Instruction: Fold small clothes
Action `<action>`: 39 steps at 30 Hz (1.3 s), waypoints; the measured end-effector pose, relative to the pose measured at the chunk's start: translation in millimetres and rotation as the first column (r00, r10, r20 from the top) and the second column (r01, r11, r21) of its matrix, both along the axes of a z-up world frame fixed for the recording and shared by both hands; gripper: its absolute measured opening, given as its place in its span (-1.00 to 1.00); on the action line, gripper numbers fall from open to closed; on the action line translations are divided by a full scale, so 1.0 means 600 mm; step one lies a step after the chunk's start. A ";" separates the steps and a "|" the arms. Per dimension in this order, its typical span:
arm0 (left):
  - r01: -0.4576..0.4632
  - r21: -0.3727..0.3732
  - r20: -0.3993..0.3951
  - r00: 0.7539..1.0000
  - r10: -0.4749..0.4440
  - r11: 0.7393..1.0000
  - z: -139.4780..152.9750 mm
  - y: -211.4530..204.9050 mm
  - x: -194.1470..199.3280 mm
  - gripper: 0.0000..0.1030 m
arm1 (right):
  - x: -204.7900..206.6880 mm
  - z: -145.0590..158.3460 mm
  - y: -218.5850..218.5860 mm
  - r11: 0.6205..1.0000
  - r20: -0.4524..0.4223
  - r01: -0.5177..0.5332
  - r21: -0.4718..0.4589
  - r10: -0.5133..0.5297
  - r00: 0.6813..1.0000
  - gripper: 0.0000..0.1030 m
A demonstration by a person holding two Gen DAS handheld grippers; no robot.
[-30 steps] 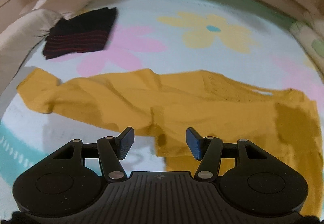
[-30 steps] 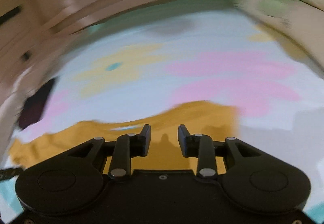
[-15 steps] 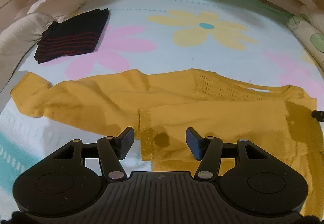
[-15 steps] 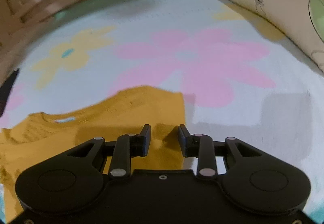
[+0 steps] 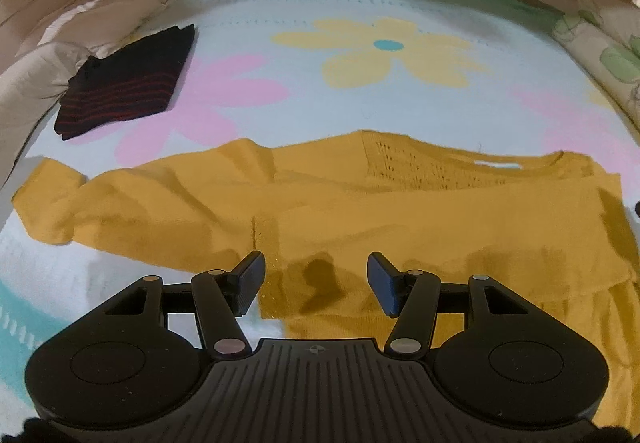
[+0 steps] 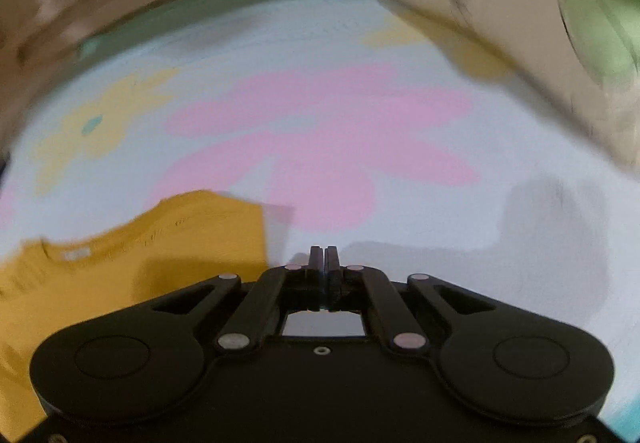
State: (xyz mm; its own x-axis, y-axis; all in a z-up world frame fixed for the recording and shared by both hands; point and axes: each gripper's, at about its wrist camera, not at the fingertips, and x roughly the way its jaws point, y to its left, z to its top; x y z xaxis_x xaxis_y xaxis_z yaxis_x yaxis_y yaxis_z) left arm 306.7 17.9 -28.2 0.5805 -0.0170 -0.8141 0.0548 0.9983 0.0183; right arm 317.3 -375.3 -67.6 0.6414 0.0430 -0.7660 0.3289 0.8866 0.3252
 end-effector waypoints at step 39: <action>-0.103 -0.191 0.050 0.992 0.115 0.976 0.017 0.143 0.004 0.07 | -0.102 0.108 0.151 0.970 -0.018 -0.223 -0.095 0.223 0.975 0.41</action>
State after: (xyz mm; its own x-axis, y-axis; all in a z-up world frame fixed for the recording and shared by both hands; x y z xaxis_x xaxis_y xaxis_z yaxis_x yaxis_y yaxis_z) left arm 308.9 103.7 -17.9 0.6351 -0.1002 -0.7659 -0.0502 0.9841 -0.1703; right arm 256.0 -284.6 -2.7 0.6184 0.1102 -0.7781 0.1214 0.9648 0.2331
